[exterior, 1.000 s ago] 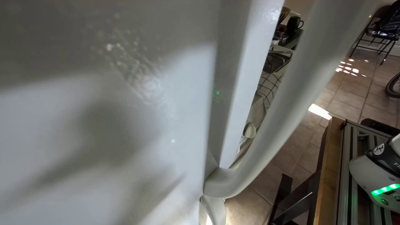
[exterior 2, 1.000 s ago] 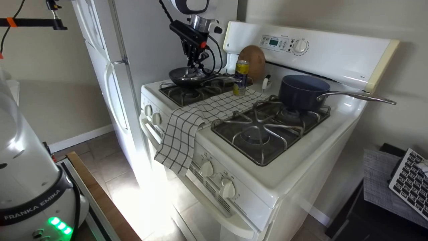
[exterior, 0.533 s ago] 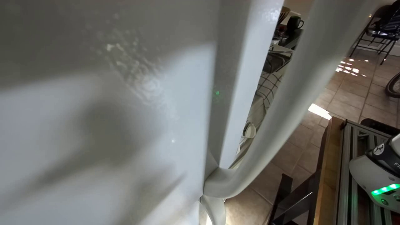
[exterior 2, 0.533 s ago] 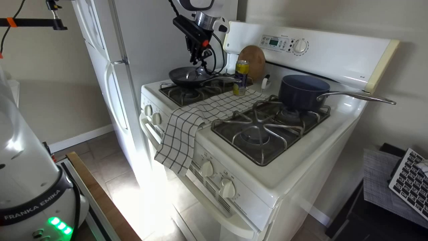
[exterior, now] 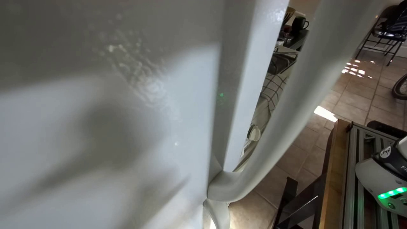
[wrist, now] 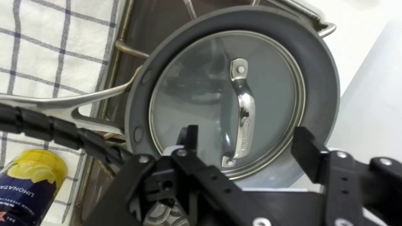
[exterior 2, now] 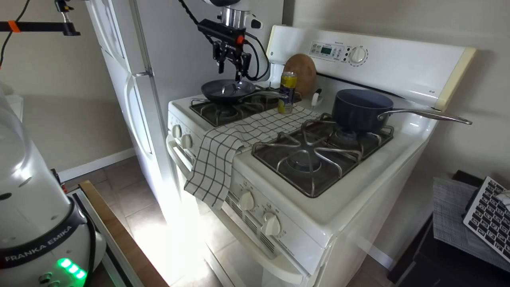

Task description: Pick up the clear pot lid from the gray pan and put it on black pot

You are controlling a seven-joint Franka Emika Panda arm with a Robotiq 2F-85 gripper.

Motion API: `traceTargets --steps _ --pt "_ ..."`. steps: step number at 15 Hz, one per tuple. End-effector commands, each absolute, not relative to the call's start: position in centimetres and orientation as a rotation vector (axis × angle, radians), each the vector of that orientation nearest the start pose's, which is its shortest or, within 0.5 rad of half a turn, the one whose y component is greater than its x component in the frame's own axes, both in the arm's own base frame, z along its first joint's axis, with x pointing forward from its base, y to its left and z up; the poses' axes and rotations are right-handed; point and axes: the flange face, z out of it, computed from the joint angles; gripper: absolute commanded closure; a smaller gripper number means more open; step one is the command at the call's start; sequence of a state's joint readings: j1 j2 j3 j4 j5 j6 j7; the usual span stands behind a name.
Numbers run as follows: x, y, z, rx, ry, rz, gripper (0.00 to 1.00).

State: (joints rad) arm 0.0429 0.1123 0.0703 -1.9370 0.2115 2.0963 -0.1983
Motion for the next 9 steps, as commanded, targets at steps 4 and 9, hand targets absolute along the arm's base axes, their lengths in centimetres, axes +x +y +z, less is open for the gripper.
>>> traceTargets --steps 4,9 --pt "58.5 10.5 41.8 -3.048 -0.306 -0.07 0.06" --pt "58.9 10.4 39.6 -3.059 -0.281 -0.053 0.44"
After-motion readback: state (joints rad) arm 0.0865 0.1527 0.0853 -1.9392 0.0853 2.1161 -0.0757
